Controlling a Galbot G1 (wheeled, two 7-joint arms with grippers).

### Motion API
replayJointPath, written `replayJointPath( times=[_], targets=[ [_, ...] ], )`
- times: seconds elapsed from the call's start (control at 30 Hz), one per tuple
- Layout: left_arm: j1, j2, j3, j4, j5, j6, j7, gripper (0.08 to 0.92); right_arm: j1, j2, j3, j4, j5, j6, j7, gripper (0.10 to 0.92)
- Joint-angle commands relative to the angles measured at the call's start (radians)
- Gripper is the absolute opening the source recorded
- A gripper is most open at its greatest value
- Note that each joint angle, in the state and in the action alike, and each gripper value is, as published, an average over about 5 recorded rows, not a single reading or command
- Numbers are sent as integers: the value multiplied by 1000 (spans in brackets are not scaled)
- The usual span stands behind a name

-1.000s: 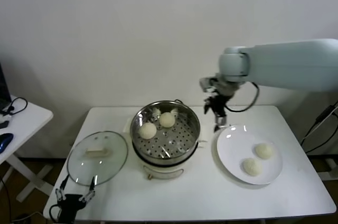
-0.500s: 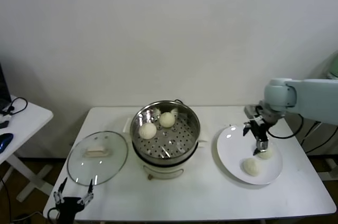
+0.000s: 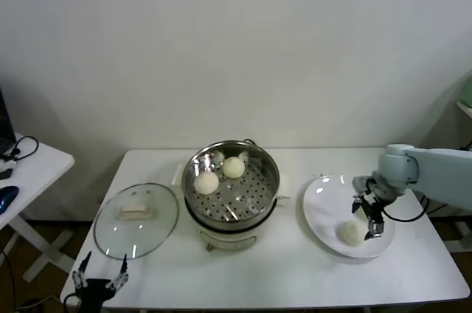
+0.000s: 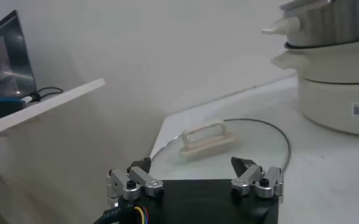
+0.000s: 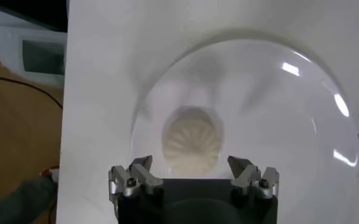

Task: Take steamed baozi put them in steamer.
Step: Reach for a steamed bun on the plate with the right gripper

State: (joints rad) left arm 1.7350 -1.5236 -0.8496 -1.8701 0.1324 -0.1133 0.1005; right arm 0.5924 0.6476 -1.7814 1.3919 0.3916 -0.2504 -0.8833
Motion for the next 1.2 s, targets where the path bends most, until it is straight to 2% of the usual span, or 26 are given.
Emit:
replayJointPath(
  times=[0.03, 0.63, 0.9, 1.07, 1.2],
  targets=[
    [2, 0, 0, -2, 4, -1, 0, 823, -173, -20, 155, -46, -71, -6, 25, 823],
    [5, -2, 0, -8, 5, -1, -1, 823, -194, -14, 199, -45, -86, -21, 30, 820],
    [5, -3, -2, -7, 6, -2, -1, 823, -187, -11, 193, -39, -87, -25, 26, 702],
    [5, -3, -3, -6, 7, -2, -1, 823, -147, -9, 175, -24, -83, -21, 17, 663],
    [5, -3, -3, -6, 8, -1, -1, 823, 5, 5, 79, 10, -52, 3, -7, 642]
  ],
)
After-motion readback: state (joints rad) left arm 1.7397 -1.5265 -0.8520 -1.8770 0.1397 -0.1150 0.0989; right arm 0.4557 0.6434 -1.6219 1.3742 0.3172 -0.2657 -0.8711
